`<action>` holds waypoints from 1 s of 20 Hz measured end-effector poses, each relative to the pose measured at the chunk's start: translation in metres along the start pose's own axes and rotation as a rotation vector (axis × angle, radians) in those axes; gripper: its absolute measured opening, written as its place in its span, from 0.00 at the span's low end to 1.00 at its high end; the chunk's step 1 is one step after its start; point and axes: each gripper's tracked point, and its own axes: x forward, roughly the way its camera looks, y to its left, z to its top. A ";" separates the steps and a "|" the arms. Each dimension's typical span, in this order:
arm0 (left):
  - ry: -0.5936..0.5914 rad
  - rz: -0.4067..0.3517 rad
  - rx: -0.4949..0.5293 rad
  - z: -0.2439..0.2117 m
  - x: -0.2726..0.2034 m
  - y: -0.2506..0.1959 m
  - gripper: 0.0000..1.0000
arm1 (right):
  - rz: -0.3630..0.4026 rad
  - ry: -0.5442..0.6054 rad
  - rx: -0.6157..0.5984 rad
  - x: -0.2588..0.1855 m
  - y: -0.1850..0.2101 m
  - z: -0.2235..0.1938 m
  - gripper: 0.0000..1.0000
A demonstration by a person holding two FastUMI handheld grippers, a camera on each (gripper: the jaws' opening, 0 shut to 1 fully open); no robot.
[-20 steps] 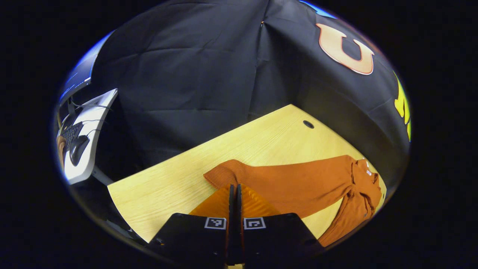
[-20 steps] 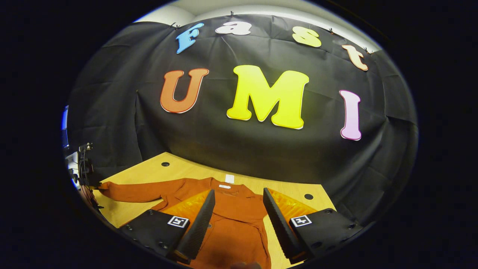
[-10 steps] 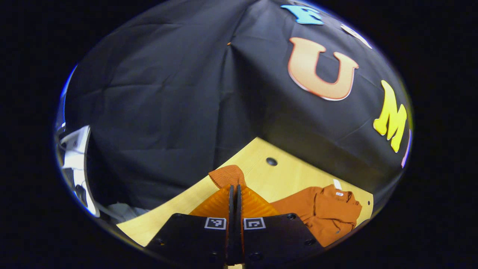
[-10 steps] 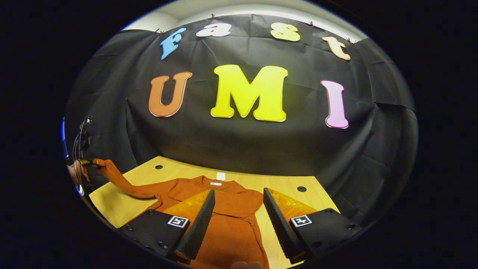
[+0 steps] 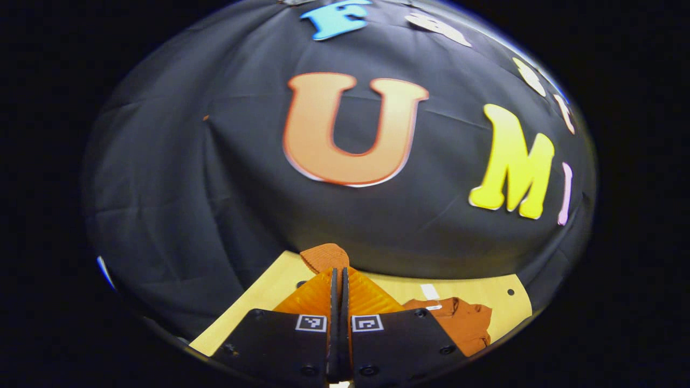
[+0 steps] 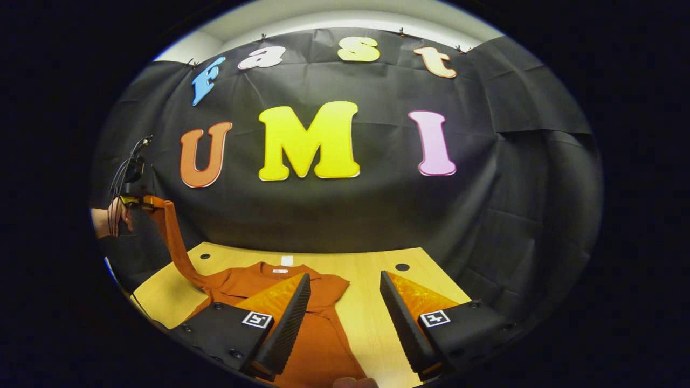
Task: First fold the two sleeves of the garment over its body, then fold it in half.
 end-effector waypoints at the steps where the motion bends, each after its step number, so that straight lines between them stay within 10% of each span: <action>1: -0.010 -0.043 0.032 0.004 0.005 -0.029 0.03 | -0.021 0.001 0.004 -0.005 -0.012 -0.001 0.84; 12: 0.122 -0.466 0.259 -0.135 0.039 -0.347 0.04 | -0.317 0.038 0.036 -0.085 -0.131 -0.026 0.84; 20: 0.308 -0.393 0.458 -0.301 0.071 -0.406 0.05 | -0.414 0.133 0.013 -0.121 -0.163 -0.054 0.84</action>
